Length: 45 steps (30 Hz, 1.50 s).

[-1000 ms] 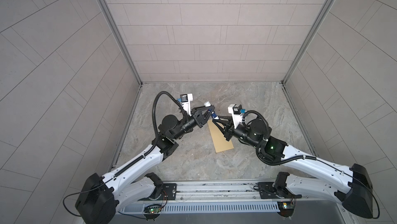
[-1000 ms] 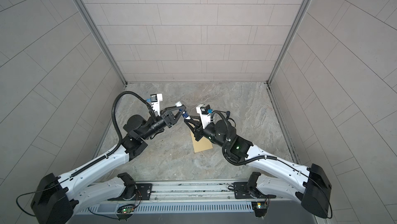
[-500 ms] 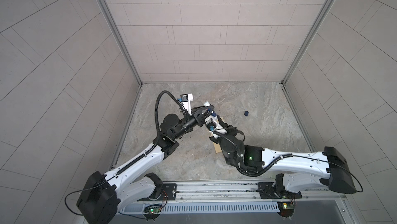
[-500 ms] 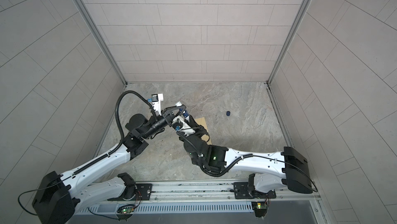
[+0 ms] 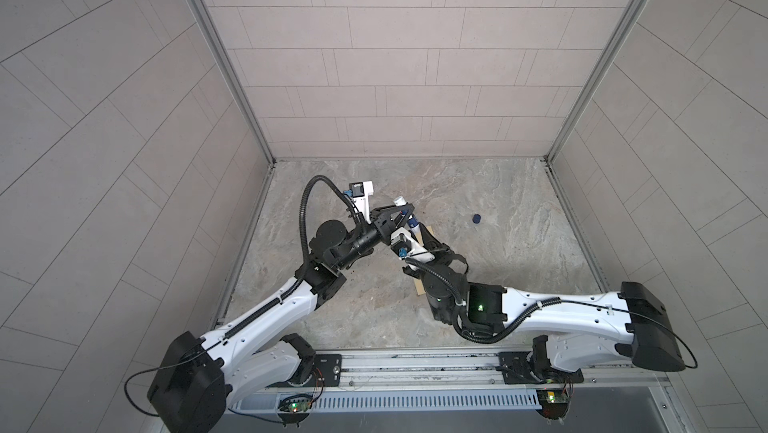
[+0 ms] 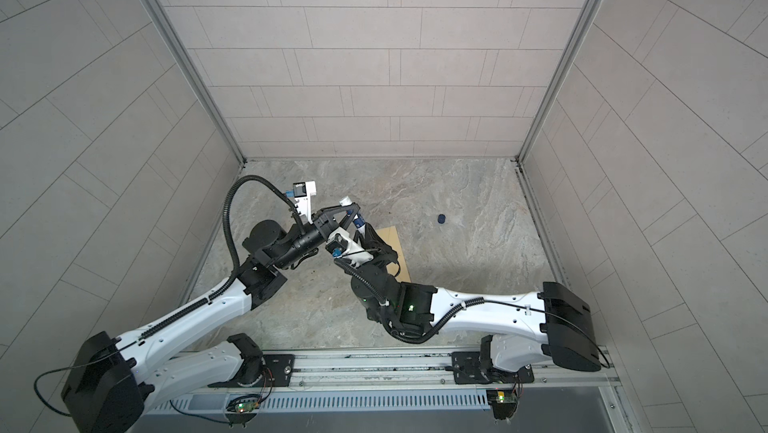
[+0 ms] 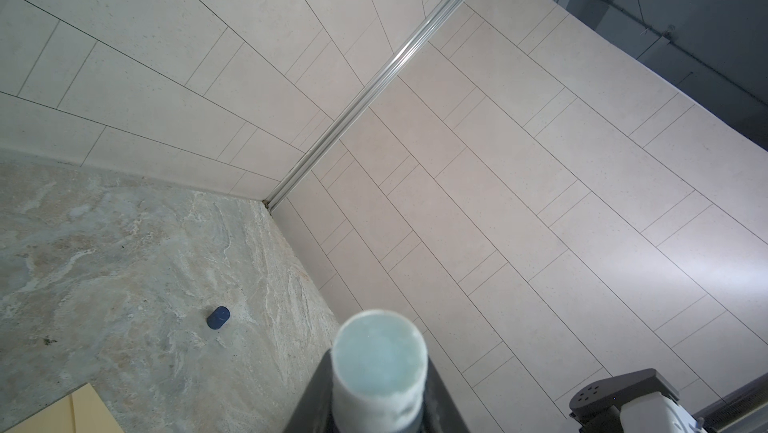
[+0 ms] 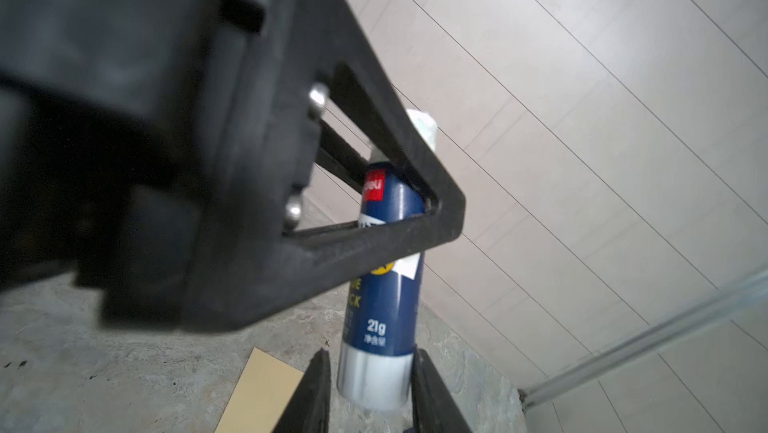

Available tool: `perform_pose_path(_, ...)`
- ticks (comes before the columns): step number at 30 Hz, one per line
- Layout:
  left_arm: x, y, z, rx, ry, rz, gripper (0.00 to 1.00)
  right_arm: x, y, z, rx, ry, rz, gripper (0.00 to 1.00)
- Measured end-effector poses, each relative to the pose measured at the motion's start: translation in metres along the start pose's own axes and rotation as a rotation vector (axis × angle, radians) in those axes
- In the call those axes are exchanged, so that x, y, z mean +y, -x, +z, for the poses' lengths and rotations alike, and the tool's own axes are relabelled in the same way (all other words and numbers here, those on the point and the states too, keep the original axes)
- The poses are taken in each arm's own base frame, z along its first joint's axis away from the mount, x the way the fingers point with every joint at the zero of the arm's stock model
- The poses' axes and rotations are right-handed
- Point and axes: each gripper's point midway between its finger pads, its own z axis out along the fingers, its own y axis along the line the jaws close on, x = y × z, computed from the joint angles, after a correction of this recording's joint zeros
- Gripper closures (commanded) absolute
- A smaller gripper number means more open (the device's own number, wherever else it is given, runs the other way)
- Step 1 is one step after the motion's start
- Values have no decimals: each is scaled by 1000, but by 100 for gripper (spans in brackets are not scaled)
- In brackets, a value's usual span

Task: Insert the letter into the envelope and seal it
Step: 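Draw the right gripper back beside the left gripper's glue stick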

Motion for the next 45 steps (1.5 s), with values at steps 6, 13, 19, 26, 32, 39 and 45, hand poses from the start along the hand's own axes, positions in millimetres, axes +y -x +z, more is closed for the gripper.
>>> perform_pose_path(6, 3, 0, 0, 0, 13, 10, 100, -3, 1, 0, -72, 334, 202, 16)
perform_pose_path(13, 4, 2, -2, -4, 17, 17, 100, 6, -24, 2, -52, 645, 478, 16)
perform_pose_path(19, 5, 4, -2, -7, 19, 17, 100, 18, -26, 0, -56, 838, 723, 22)
perform_pose_path(26, 5, 4, -2, -9, 19, 16, 100, 9, -8, 4, -142, 937, 930, 31)
perform_pose_path(32, 4, 5, -2, -13, 15, 18, 100, -1, -7, 15, -173, 952, 1055, 40)
perform_pose_path(39, 3, 7, -3, -17, 11, 19, 100, -6, 7, 11, -229, 997, 1097, 60)
perform_pose_path(45, -1, 9, -3, -24, -2, 9, 100, -6, 7, 12, -232, 1011, 1112, 79)
